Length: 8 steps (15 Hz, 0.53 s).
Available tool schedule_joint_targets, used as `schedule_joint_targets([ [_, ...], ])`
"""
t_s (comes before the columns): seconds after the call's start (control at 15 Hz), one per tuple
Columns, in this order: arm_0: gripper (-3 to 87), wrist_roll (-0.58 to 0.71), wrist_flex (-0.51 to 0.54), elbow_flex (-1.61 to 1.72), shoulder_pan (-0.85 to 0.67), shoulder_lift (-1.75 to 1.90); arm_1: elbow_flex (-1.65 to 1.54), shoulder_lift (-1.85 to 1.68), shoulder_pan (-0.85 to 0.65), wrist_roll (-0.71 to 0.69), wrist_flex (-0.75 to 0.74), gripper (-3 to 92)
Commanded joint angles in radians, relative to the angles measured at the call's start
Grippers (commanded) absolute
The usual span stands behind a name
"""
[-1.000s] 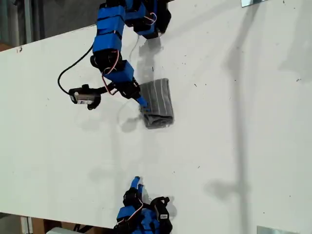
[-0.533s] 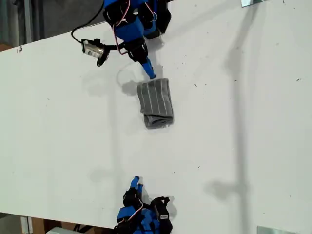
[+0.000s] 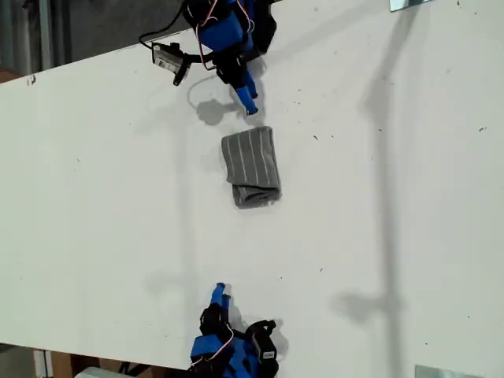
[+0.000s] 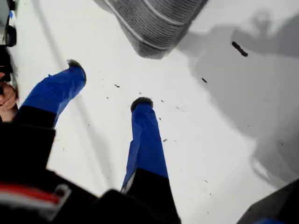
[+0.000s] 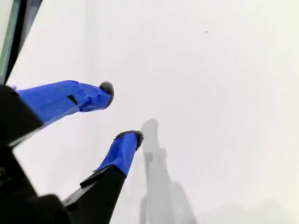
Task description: Grasp corners of a square towel and fold twice.
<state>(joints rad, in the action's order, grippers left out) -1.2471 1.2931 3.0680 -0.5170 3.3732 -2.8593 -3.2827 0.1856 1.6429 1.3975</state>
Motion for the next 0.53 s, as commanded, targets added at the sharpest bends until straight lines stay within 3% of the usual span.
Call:
schedule_joint_targets([
  [0.0,14.6,-0.083,0.021,0.04,0.026,0.081,-0.054,-0.003,-0.038,0.002,0.006,25.2],
  [0.2,10.4,-0.249,0.017,0.048,0.281,0.095,-0.037,-0.002,-0.048,-0.149,0.041,22.0],
  [0.27,10.4,-0.247,0.017,0.048,0.36,0.094,-0.037,-0.002,-0.063,-0.149,0.041,22.0],
  [0.33,10.4,-0.15,0.017,0.048,0.39,0.094,-0.037,-0.002,-0.075,-0.149,0.041,22.0],
  [0.47,10.4,0.189,0.014,0.048,0.385,0.094,-0.037,-0.002,-0.086,-0.149,0.041,22.0],
])
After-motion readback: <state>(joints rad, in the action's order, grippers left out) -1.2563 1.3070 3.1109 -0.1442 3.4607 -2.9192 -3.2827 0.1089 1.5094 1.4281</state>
